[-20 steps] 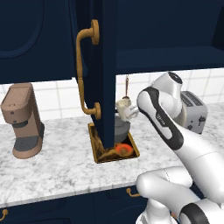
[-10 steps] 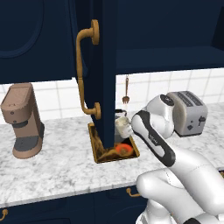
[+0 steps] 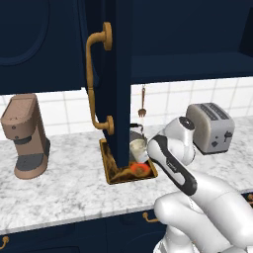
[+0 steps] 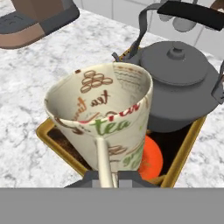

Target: Pick the kettle from the counter and place it on the tray. Then pick the mug from the cabinet and place it on the tray. Then close the cabinet doors.

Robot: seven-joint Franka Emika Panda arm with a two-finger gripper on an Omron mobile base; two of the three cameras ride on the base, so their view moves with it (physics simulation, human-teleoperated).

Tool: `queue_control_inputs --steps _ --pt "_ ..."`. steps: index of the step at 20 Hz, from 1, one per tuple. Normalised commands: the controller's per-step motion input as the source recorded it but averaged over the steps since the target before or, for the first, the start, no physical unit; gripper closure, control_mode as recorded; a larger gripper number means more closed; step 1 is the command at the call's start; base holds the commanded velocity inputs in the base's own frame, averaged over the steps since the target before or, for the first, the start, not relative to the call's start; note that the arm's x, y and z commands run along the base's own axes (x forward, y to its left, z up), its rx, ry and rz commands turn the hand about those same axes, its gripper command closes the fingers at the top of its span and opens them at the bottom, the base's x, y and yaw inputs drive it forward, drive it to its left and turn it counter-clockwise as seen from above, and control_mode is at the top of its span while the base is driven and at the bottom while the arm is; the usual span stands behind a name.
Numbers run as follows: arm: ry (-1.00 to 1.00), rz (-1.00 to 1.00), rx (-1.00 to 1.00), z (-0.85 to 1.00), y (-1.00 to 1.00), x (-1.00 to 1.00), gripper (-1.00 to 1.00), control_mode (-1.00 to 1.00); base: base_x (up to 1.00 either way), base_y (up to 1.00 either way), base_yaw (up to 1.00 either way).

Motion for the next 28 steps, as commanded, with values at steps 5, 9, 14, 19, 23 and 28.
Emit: queue_control_inputs --steps 5,9,14,19,23,28 --pt "0.00 0.00 0.09 -0.40 0.00 0.10 1.00 -1.00 0.00 0.00 0.00" --pt "0.02 0.00 0.14 -0.31 0.00 0.16 1.00 -1.00 0.00 0.00 0.00" --pt "0.01 0.00 0.01 -0.38 0.00 0.02 1.00 -1.00 0.00 0.00 0.00" --pt "0.00 0.00 0.00 -0.35 0.00 0.00 1.00 -1.00 0.00 0.00 0.00" --pt "0.00 0.00 0.00 -0.44 0.00 0.00 1.00 -1.00 0.00 0.00 0.00" --pt "0.00 0.00 0.00 -0.50 0.01 0.00 1.00 -1.00 0.00 0.00 0.00"
